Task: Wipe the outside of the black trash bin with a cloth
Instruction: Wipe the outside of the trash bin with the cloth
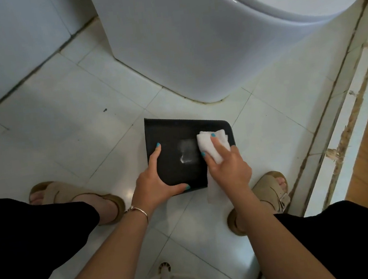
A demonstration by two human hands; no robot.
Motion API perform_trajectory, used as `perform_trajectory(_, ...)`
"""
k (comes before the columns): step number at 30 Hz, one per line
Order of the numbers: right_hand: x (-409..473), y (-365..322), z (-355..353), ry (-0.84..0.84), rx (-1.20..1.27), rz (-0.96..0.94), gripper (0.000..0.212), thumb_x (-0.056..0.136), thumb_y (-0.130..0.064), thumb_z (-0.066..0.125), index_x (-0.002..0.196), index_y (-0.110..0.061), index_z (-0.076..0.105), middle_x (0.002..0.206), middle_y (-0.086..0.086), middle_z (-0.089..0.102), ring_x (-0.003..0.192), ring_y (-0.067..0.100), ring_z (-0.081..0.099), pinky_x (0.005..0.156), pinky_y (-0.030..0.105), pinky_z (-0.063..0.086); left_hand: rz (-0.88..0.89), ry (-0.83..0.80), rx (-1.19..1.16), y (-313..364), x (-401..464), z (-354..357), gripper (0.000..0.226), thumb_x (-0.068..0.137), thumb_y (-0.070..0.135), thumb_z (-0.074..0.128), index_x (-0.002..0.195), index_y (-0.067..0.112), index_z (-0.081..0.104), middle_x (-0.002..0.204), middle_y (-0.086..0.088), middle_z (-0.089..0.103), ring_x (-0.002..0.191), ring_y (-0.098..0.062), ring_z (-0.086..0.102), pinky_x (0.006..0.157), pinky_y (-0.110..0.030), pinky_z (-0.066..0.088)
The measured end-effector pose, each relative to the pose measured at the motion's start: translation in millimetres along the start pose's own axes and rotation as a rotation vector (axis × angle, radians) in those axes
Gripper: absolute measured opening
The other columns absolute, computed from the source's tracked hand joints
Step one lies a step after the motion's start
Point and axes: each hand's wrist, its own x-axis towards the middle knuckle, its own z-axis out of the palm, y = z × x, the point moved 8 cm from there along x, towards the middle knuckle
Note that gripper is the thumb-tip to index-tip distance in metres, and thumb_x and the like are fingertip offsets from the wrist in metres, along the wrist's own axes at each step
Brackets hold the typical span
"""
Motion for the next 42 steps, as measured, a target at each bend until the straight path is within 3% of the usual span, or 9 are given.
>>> perform_trajectory(7, -4.7, 4.2, 7.0, 0.024, 0.061, 0.175, 0.056, 0.092, -0.059, 0.044, 0.143, -0.051, 0.025, 0.117, 0.003, 0.044, 0.083, 0.021, 0.049, 0.069, 0.031, 0.037, -0.026, -0.014, 0.008, -1.4, 1.4, 0.0, 0.129, 0.053, 0.047, 0.092, 0.148, 0.048, 0.004, 0.130, 0.001, 0.053, 0.093, -0.008, 0.052, 0.080, -0.018, 0.048)
perform_trajectory(10, -16.2, -31.3, 15.1, -0.005, 0.011, 0.015, 0.059, 0.091, -0.060, 0.045, 0.145, -0.051, 0.024, 0.120, 0.003, 0.043, 0.090, 0.024, 0.057, 0.067, 0.029, 0.040, -0.044, -0.016, 0.013, -3.1, 2.6, 0.5, 0.129, 0.053, 0.048, 0.091, 0.148, 0.049, 0.004, 0.127, -0.001, 0.057, 0.091, -0.010, 0.053, 0.081, -0.023, 0.051)
perform_trajectory(16, -15.6, -37.4, 4.0, -0.030, -0.090, -0.304, 0.056, 0.086, -0.065, 0.046, 0.140, -0.051, 0.038, 0.113, 0.002, 0.052, 0.077, 0.026, 0.061, 0.062, 0.033, 0.051, -0.046, -0.013, 0.003, -1.5, -0.9, -0.6, 0.129, 0.054, 0.047, 0.091, 0.150, 0.049, 0.006, 0.125, 0.002, 0.057, 0.091, -0.009, 0.052, 0.078, -0.017, 0.047)
perform_trajectory(20, 3.6, 37.2, -11.9, -0.042, -0.044, -0.025, 0.055, 0.090, -0.058, 0.048, 0.142, -0.054, 0.029, 0.115, 0.001, 0.048, 0.087, 0.024, 0.057, 0.071, 0.033, 0.046, -0.038, -0.011, -0.017, -0.2, -1.8, -1.3, 0.128, 0.053, 0.050, 0.091, 0.148, 0.052, 0.004, 0.122, 0.009, 0.052, 0.090, -0.006, 0.054, 0.071, -0.005, 0.042)
perform_trajectory(25, -8.8, 25.0, -3.1, -0.015, -0.009, 0.090, 0.058, 0.091, -0.058, 0.045, 0.145, -0.051, 0.023, 0.120, 0.003, 0.044, 0.094, 0.026, 0.057, 0.073, 0.034, 0.047, -0.023, -0.036, -0.023, 3.7, -1.8, 1.7, 0.130, 0.056, 0.043, 0.092, 0.148, 0.050, 0.000, 0.138, 0.001, 0.047, 0.098, -0.009, 0.051, 0.083, -0.021, 0.049)
perform_trajectory(31, -47.0, -68.0, 21.6, -0.056, -0.056, -0.258, 0.058, 0.089, -0.060, 0.049, 0.143, -0.046, 0.033, 0.114, 0.005, 0.049, 0.075, 0.025, 0.059, 0.057, 0.029, 0.044, -0.066, -0.062, -0.062, -0.3, -3.3, 0.2, 0.131, 0.055, 0.040, 0.092, 0.149, 0.051, 0.001, 0.129, -0.003, 0.057, 0.110, -0.021, 0.058, 0.083, -0.024, 0.043)
perform_trajectory(34, -46.1, -59.7, 11.7, 0.018, -0.066, -0.379, 0.055, 0.081, -0.062, 0.047, 0.133, -0.046, 0.047, 0.097, 0.003, 0.054, 0.058, 0.025, 0.058, 0.045, 0.029, 0.043, -0.057, -0.033, -0.059, 0.2, -6.0, -3.1, 0.129, 0.054, 0.039, 0.093, 0.148, 0.054, 0.006, 0.117, 0.005, 0.057, 0.099, -0.013, 0.057, 0.080, -0.020, 0.044)
perform_trajectory(38, -23.8, 20.4, 0.3, -0.044, -0.078, -0.102, 0.055, 0.088, -0.059, 0.050, 0.140, -0.055, 0.033, 0.117, 0.000, 0.048, 0.086, 0.028, 0.061, 0.065, 0.033, 0.047, -0.030, -0.037, -0.053, 2.7, -4.8, -4.0, 0.128, 0.056, 0.034, 0.093, 0.148, 0.053, 0.006, 0.118, 0.012, 0.048, 0.097, -0.008, 0.052, 0.083, -0.017, 0.047)
perform_trajectory(42, -24.7, 43.2, -3.9, -0.019, -0.060, 0.084, 0.056, 0.090, -0.057, 0.049, 0.142, -0.054, 0.027, 0.117, 0.002, 0.045, 0.092, 0.027, 0.059, 0.068, 0.031, 0.044, -0.011, -0.054, -0.027, 5.8, -5.0, -1.7, 0.129, 0.059, 0.036, 0.092, 0.149, 0.051, 0.000, 0.131, 0.004, 0.049, 0.100, -0.009, 0.051, 0.088, -0.026, 0.051)
